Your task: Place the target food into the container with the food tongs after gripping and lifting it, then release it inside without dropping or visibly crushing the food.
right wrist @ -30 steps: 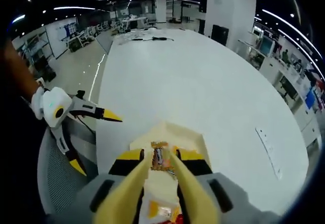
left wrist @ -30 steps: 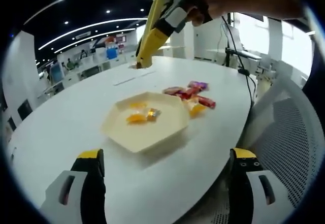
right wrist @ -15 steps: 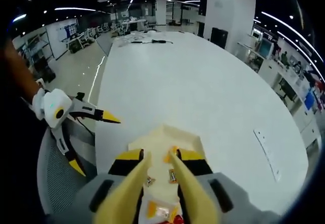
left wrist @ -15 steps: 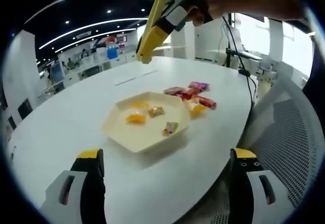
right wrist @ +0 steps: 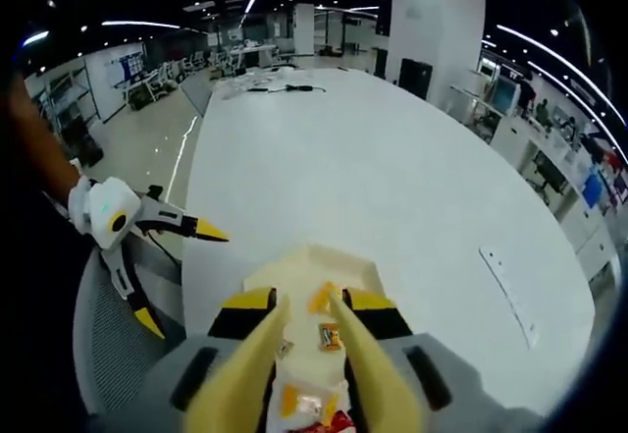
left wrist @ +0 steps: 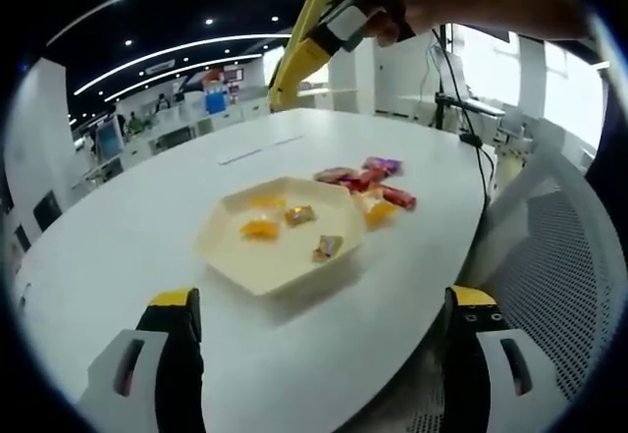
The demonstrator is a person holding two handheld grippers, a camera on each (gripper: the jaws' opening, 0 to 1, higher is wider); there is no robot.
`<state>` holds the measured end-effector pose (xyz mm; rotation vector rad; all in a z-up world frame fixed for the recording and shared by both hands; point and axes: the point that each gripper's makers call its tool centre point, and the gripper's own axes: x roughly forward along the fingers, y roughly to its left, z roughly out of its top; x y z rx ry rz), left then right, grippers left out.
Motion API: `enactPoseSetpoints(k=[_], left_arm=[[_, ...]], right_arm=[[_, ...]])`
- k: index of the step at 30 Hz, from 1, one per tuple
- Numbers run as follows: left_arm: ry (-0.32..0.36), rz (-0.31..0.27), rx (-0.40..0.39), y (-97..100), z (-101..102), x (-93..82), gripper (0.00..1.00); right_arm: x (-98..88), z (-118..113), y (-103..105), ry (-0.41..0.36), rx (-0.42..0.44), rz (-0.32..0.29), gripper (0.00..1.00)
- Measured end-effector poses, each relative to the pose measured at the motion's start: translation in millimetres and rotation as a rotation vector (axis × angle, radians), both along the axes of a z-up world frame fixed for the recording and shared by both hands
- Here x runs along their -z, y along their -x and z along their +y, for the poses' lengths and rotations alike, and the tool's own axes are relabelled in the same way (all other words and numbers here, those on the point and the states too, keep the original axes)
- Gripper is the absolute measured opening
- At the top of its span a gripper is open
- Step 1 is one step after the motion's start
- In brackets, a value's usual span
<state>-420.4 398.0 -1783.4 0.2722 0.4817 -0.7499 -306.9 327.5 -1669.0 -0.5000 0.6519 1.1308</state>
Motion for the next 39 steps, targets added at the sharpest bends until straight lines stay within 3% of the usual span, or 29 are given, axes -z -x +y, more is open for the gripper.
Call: enactPoseSetpoints(k=[7, 16, 26, 39], left_arm=[[0.002, -0.01, -0.005, -0.9, 0, -2.3, 0.99], [0.004, -0.005, -0.015, -2.2, 2, -0.6, 0.99], [0.016, 0.013, -0.001, 1.4, -1, 1.3, 0.99], [-0.013, 0.0, -0.019, -1.6, 4, 2.8, 0.99]], right_arm=[[-4.8, -22, -1, -0.015, 0.024, -0.003, 0.26], [-1.8, -74, -3, -0.001, 0.061, -0.007, 0.26], [10.1, -119, -3, 0.036, 0.027, -0.027, 0.26], [23.2, -132, -10, -0.004, -0.015, -0.05, 0.27]])
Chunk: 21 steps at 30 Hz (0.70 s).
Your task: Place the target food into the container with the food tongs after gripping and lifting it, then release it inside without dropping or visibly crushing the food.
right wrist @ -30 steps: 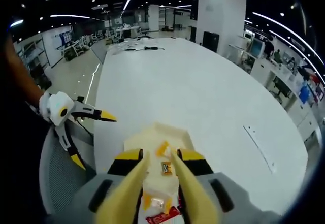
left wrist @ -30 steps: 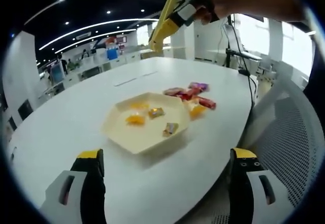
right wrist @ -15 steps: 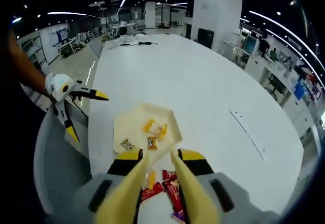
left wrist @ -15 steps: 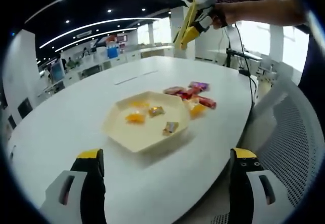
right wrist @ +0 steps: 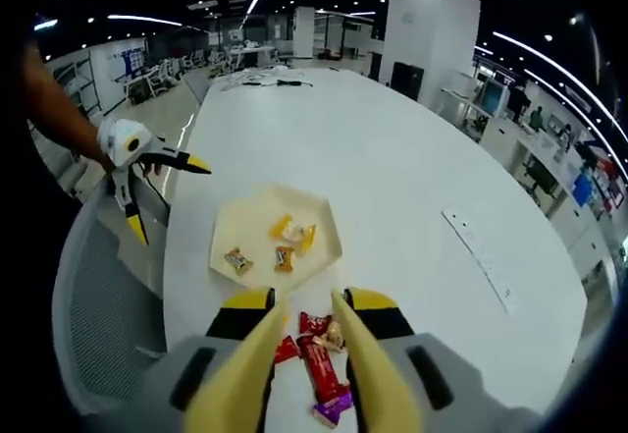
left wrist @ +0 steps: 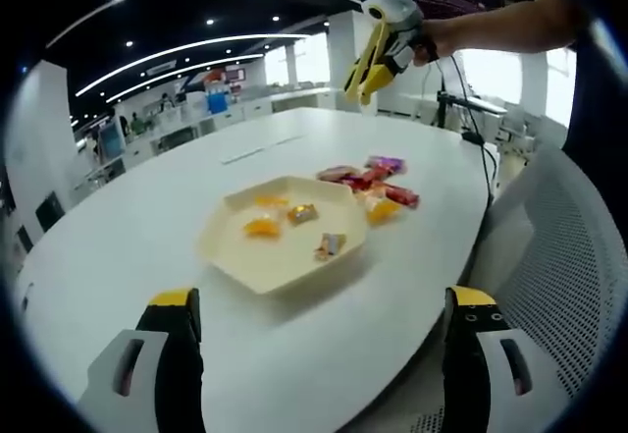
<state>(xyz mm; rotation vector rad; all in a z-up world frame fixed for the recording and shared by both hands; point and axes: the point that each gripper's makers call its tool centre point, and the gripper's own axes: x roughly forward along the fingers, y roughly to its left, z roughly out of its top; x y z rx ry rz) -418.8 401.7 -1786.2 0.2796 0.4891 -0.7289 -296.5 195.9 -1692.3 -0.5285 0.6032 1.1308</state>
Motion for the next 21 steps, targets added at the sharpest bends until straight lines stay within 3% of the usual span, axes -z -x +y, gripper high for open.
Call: enactPoseSetpoints(k=[8, 11, 21], left_arm=[[-0.013, -0.004, -0.002, -0.7, 1, 2.0, 0.99], [-0.013, -0.008, -0.01, -1.8, 2, 1.3, 0.99], [-0.011, -0.003, -0.021, -2.5, 4, 2.0, 0.99]], right_arm=[[18.2, 4, -4, -0.021, -0.005, -0.012, 0.27], [32.7, 6, -5, -0.04, -0.016, -0.02, 0.27], [78.8, 10, -7, -0.031, -0.004, 0.042, 0.26]])
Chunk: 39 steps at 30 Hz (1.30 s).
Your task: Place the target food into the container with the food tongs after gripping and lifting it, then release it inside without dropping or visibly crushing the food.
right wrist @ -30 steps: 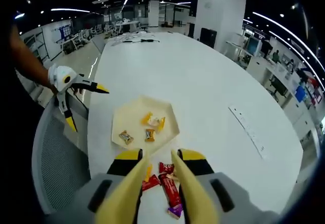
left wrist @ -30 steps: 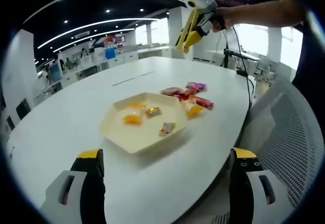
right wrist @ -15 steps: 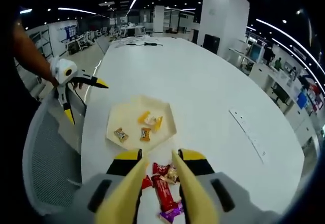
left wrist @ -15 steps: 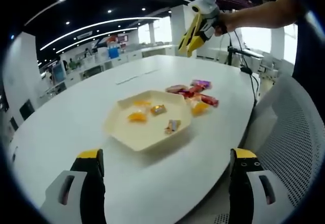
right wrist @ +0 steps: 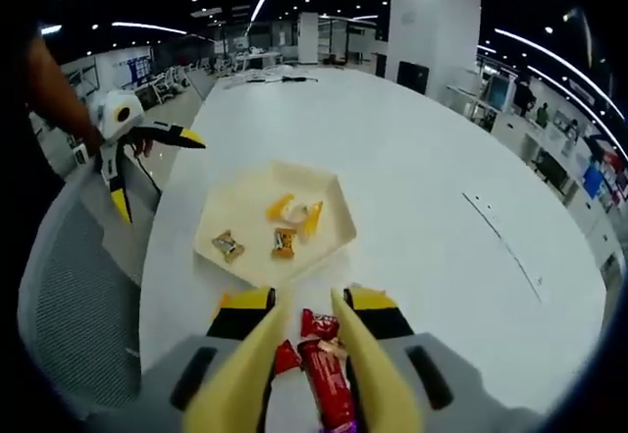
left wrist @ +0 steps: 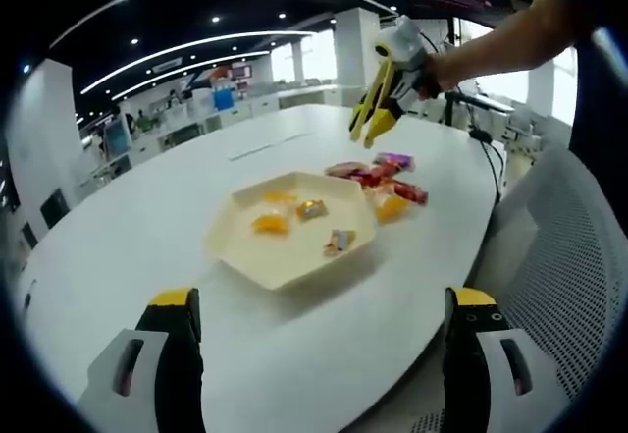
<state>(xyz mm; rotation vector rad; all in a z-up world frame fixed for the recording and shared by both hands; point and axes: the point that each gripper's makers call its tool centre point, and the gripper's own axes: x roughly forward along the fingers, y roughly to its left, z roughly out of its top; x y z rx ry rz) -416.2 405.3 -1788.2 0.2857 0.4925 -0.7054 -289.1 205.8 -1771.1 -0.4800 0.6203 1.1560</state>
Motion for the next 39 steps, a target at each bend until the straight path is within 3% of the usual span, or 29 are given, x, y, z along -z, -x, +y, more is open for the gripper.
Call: enactPoseSetpoints(k=[10, 19, 25, 33, 39], left_arm=[[-0.003, 0.011, -0.007, 0.0, 1, 2.3, 0.99], [-0.007, 0.022, -0.011, -0.4, 2, 4.1, 0.99], [-0.009, 0.026, -0.014, -0.8, 3, 5.6, 0.99], [-0.012, 0.029, -0.016, -0.7, 4, 6.3, 0.99], [-0.008, 0.026, -0.022, -1.3, 5, 4.9, 0.99]], right_arm=[[36.8, 0, -7, 0.041, 0.032, 0.037, 0.26], [55.0, -5, -15, 0.074, 0.083, 0.054, 0.27], [57.5, -6, -18, 0.077, 0.107, 0.053, 0.27], [65.4, -4, -16, 0.127, 0.066, 0.037, 0.28], [66.3, -3, -14, 0.142, 0.095, 0.075, 0.22]])
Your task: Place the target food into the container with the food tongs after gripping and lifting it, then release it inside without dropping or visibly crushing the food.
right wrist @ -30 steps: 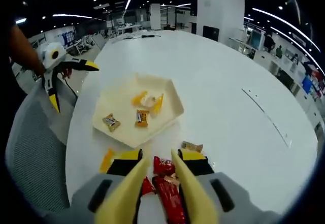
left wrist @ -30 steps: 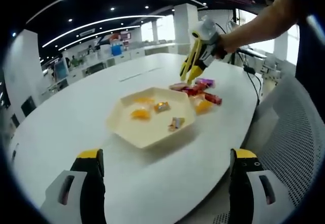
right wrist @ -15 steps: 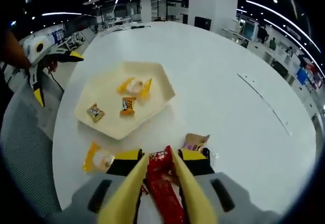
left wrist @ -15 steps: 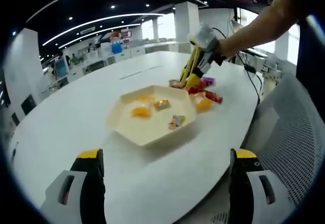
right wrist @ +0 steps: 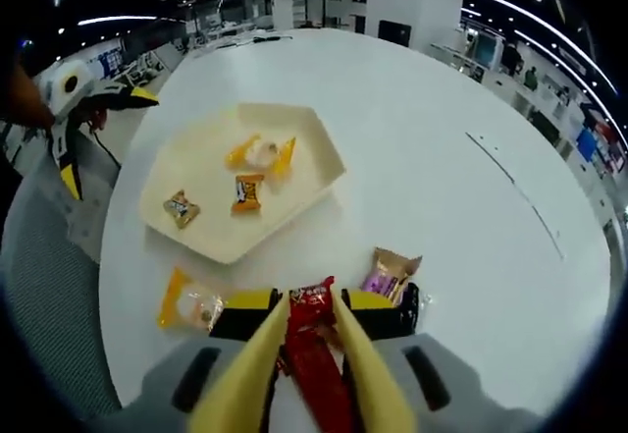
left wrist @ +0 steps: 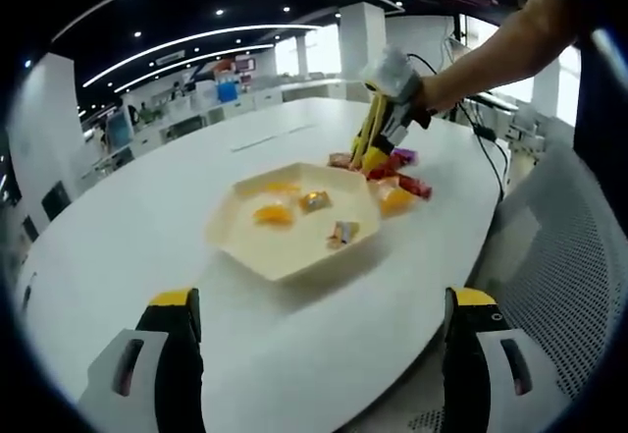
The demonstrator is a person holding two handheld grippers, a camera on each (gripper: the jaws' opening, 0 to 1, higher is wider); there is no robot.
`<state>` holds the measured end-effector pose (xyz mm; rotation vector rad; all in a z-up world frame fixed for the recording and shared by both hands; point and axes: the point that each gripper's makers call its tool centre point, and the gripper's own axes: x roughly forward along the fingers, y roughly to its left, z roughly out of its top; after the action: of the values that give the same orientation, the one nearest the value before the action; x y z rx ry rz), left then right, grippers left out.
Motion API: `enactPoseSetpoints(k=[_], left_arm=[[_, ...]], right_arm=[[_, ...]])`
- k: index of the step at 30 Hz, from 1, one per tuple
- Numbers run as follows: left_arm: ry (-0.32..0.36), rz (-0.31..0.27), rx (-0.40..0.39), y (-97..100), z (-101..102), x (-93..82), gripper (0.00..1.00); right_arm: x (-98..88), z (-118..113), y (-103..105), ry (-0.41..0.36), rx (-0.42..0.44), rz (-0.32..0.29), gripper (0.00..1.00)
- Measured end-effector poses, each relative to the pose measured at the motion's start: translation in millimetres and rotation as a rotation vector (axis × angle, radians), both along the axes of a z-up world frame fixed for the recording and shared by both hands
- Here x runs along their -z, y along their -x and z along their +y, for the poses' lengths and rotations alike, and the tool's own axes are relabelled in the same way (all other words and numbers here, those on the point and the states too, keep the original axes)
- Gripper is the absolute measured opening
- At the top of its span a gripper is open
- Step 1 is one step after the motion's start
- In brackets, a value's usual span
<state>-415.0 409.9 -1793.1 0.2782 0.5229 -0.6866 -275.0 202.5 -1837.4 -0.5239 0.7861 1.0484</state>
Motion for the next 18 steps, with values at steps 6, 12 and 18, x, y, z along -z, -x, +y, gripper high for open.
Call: enactPoseSetpoints(k=[6, 12, 18], left_arm=[[-0.004, 0.003, 0.004, 0.2, 0, 1.3, 0.99], [-0.001, 0.002, 0.007, 0.6, -1, 0.7, 0.99], [-0.004, -0.001, 0.01, 0.5, -1, 0.9, 0.99]], right_arm=[[-3.3, -3, 1, -0.015, 0.058, 0.039, 0.21], [-10.1, -5, 2, -0.032, 0.07, 0.037, 0.21], [-27.9, -5, -1, -0.06, 0.088, 0.033, 0.21]])
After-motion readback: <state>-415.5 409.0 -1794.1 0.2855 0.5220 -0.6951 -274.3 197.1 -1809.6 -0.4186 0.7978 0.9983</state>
